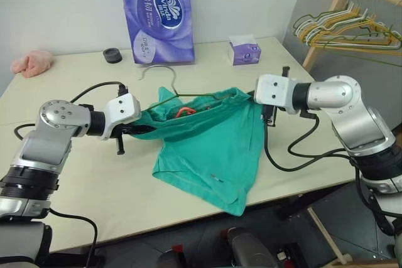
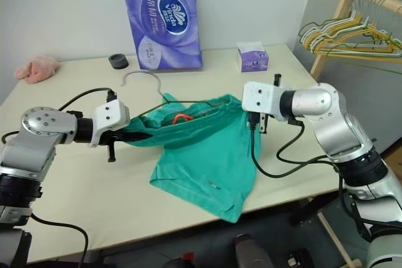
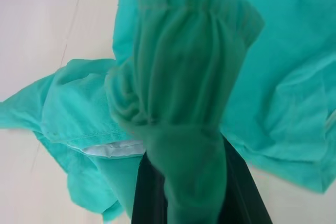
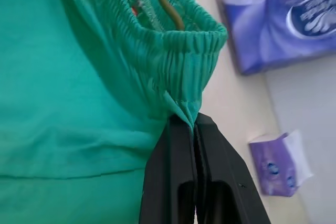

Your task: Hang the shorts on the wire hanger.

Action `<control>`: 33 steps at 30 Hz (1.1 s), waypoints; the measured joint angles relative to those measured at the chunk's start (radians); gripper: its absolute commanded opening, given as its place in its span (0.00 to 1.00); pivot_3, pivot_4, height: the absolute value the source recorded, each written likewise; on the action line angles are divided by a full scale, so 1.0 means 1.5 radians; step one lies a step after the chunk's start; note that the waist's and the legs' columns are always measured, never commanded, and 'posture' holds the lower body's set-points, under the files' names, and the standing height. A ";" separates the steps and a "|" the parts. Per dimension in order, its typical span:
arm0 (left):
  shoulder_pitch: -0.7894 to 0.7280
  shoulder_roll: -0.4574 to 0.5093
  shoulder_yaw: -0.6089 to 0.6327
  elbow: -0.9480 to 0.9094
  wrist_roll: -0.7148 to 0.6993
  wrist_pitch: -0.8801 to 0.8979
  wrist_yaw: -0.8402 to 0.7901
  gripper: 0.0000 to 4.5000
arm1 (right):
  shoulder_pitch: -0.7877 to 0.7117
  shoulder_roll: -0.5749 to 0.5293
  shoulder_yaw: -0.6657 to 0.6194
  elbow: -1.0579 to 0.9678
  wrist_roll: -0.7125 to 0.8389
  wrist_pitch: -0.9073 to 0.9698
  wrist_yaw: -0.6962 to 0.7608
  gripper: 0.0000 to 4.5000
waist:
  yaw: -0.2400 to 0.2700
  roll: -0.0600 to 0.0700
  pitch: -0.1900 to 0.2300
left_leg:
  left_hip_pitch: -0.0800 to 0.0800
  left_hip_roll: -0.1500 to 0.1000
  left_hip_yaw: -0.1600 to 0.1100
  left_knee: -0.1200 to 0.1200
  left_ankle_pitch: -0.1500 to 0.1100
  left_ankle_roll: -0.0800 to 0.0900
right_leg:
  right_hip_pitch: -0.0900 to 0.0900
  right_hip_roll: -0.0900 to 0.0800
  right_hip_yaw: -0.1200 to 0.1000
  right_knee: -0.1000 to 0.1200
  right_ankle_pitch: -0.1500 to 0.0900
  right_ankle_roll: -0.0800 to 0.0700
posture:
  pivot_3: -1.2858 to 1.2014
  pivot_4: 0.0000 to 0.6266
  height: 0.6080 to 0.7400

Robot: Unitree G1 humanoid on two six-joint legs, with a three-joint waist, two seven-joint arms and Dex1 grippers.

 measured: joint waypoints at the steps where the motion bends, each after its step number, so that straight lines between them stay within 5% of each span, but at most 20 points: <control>1: 0.003 0.004 -0.001 -0.001 0.004 -0.006 -0.004 0.00 | 0.001 -0.003 0.003 0.003 -0.005 -0.015 0.005 0.00 | 0.000 0.000 0.000 | 0.000 0.000 0.000 0.000 0.000 0.000 | 0.000 0.000 0.000 0.000 0.000 0.000 | 0.43 0.11 1.00; 9: 0.015 0.008 -0.015 -0.011 0.023 -0.057 0.009 0.00 | 0.030 -0.066 0.024 0.153 -0.028 -0.205 0.015 0.00 | 0.008 0.001 0.000 | 0.000 0.000 0.001 0.000 0.000 0.000 | 0.000 -0.001 0.001 0.000 0.000 0.000 | 0.44 0.12 1.00; 19: 0.008 0.010 -0.026 0.026 0.060 -0.084 0.023 0.00 | 0.097 -0.067 -0.015 -0.012 0.079 -0.013 0.075 0.00 | 0.011 0.001 0.001 | 0.000 -0.001 0.001 0.000 0.000 0.000 | 0.000 -0.001 0.000 0.000 0.000 0.000 | 0.43 0.12 1.00; 26: 0.012 0.005 -0.026 0.046 0.075 -0.059 0.023 0.00 | 0.121 -0.029 -0.016 -0.026 0.062 0.049 0.031 0.44 | 0.015 0.001 0.001 | 0.000 0.000 0.001 0.000 0.000 0.000 | 0.000 0.000 0.000 0.000 0.000 0.000 | 0.43 0.12 1.00; 33: 0.012 -0.004 -0.026 0.049 0.073 -0.052 0.022 0.00 | 0.161 0.072 -0.010 0.013 0.036 0.124 -0.061 0.44 | 0.017 0.001 0.000 | 0.000 0.000 0.001 0.000 0.000 0.000 | 0.000 0.000 0.000 0.001 0.000 0.000 | 0.43 0.11 1.00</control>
